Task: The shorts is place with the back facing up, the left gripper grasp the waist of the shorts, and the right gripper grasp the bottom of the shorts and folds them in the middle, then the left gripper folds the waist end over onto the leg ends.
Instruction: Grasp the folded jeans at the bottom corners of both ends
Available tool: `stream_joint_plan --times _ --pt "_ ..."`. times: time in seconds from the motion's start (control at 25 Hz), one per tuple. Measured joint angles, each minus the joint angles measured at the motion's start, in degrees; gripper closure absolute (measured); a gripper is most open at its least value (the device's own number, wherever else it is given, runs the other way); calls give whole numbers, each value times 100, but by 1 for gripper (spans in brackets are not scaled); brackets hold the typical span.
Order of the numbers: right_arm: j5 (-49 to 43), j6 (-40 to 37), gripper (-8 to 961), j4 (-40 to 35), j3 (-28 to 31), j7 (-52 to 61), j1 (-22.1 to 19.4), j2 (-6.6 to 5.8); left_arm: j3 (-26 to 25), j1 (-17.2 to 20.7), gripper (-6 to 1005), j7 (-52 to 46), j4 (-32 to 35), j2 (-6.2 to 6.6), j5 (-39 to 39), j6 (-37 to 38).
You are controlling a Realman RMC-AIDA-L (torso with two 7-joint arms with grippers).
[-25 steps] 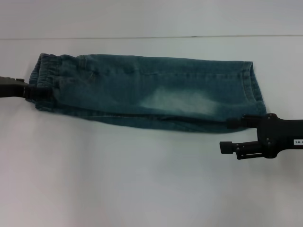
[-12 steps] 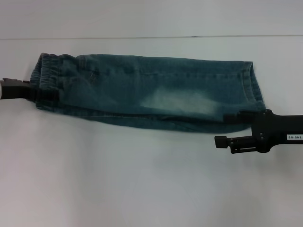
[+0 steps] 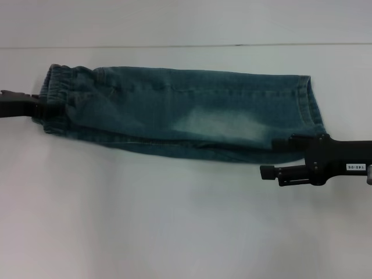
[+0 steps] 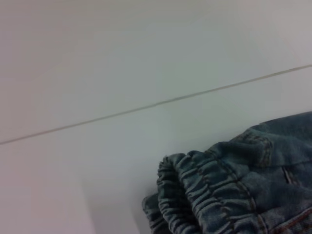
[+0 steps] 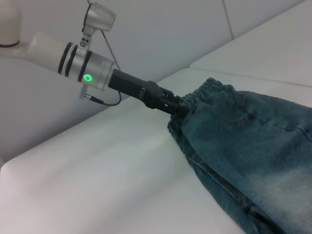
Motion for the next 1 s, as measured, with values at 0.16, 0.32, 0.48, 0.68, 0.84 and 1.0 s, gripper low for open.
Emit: stream_joint_plan --times 0.16,0.32,0.48,0.68,0.84,1.0 --pt "0 30 7 2 -26 0 19 1 88 3 322 2 -14 -4 9 10" --pt "0 77 7 38 -81 0 52 6 120 6 515 6 -18 -12 9 31" --pt "0 119 7 45 -135 0 65 7 124 13 689 14 38 -14 14 99" --pt "0 134 7 50 -169 0 70 8 124 91 738 16 249 -43 -6 259" --pt "0 134 7 56 -187 0 71 16 122 136 762 17 424 -64 -6 462" --pt "0 134 49 57 -201 0 80 23 104 143 786 -32 609 -65 -16 838"
